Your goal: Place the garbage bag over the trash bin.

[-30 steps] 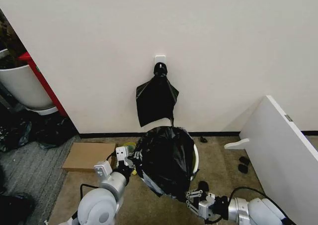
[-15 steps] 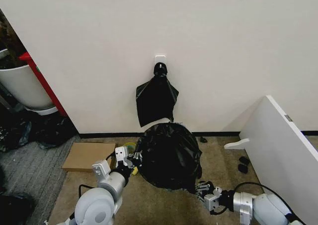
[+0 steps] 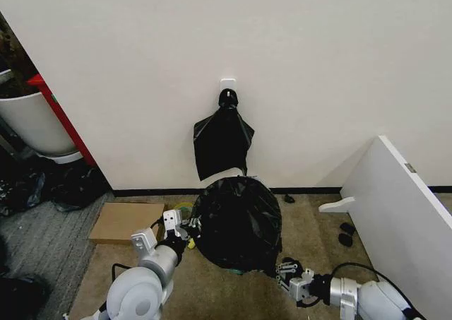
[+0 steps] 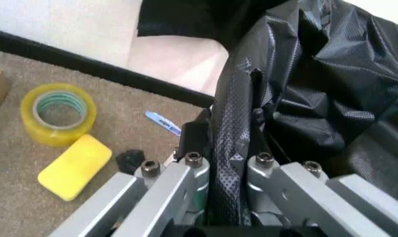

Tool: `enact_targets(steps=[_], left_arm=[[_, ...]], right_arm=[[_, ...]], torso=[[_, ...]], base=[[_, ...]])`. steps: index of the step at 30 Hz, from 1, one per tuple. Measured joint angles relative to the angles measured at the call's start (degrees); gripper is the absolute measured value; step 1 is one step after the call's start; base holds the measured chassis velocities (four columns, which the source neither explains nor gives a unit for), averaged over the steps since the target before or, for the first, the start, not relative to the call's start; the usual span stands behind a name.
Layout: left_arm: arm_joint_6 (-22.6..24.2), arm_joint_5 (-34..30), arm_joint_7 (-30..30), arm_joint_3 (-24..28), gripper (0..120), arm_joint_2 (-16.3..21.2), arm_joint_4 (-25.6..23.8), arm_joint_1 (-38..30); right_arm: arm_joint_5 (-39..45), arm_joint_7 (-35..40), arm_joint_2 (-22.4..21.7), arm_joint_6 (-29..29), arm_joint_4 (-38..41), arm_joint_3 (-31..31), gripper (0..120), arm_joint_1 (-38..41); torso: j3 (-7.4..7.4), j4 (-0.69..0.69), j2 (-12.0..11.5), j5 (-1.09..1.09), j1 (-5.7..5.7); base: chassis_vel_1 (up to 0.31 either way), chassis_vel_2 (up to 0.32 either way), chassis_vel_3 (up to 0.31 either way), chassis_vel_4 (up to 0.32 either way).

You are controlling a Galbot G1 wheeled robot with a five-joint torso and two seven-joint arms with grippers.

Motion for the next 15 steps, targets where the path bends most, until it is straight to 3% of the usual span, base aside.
enact_targets(steps=[9, 11, 14, 15], left_arm=[[-1.81, 1.89, 0.73, 0.01, 3, -0.38, 4.02, -2.02], [-2.96, 3.23, 1.72, 0.03, 3, -0.26, 5.0, -2.42], [-4.51, 5.14, 3.06, 0.07, 3, -0.11, 5.98, -2.63], [-5.99, 7.04, 4.52, 0.11, 3, 0.07, 6.99, -2.7]], right_arm=[[11.92, -13.65, -0.2, 1.58, 2.96, 5.59, 41, -4.26], [19.03, -20.94, -0.58, -1.71, 4.51, 7.98, 51, -5.01], [24.95, -25.02, -1.18, -5.01, 6.09, 9.48, 58, -5.86], [31.22, -25.85, -2.05, -9.18, 7.93, 10.54, 63, -7.14]], torso=[[0.0, -0.01, 0.0, 0.0, 0.0], [0.0, 0.0, 0.0, 0.0, 0.0], [0.0, -0.01, 0.0, 0.0, 0.0], [0.0, -0.01, 0.0, 0.01, 0.0]], base=[[0.0, 0.0, 0.0, 0.0], [0.0, 0.0, 0.0, 0.0], [0.0, 0.0, 0.0, 0.0], [0.0, 0.0, 0.0, 0.0]])
